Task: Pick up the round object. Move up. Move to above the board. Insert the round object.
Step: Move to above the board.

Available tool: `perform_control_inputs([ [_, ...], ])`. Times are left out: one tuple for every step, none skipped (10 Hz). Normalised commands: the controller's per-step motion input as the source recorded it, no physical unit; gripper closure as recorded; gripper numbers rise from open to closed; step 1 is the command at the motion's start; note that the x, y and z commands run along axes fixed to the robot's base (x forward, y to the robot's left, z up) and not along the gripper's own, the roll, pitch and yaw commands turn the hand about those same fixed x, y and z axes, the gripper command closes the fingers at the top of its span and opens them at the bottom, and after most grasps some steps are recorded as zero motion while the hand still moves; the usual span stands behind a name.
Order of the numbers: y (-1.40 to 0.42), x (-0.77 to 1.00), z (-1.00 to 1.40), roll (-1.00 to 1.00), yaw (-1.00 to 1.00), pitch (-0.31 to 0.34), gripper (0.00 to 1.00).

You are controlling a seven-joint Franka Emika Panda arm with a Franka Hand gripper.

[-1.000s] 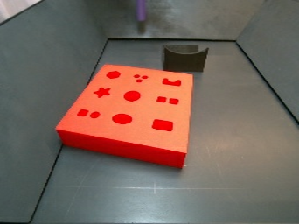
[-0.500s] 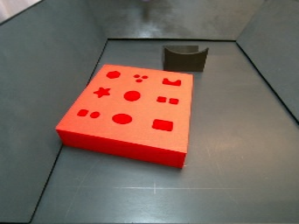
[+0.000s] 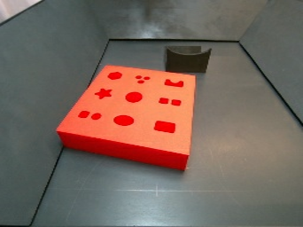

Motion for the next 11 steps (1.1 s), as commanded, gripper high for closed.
perform_control_inputs([
  [-1.0, -0.01, 0.05, 0.13, -0.11, 0.228, 1.0],
  [-1.0, -0.02, 0.05, 0.07, -0.07, 0.104, 1.0],
  [-1.0, -0.02, 0.05, 0.05, -0.03, 0.036, 1.0],
  [-1.0, -0.02, 0.05, 0.05, -0.02, 0.028, 1.0],
  [-1.0, -0.02, 0.05, 0.04, -0.01, 0.02, 1.0],
  [-1.0, -0.02, 0.05, 0.03, 0.0, 0.016, 1.0],
  [-1.0, -0.02, 0.05, 0.03, 0.0, 0.009, 1.0],
  [-1.0, -0.03, 0.05, 0.03, 0.0, 0.005, 1.0],
  [-1.0, -0.03, 0.05, 0.02, 0.0, 0.005, 1.0],
  [-1.0, -0.03, 0.05, 0.01, 0.01, 0.007, 1.0],
  [-1.0, -0.03, 0.06, 0.0, 0.01, 0.008, 1.0],
])
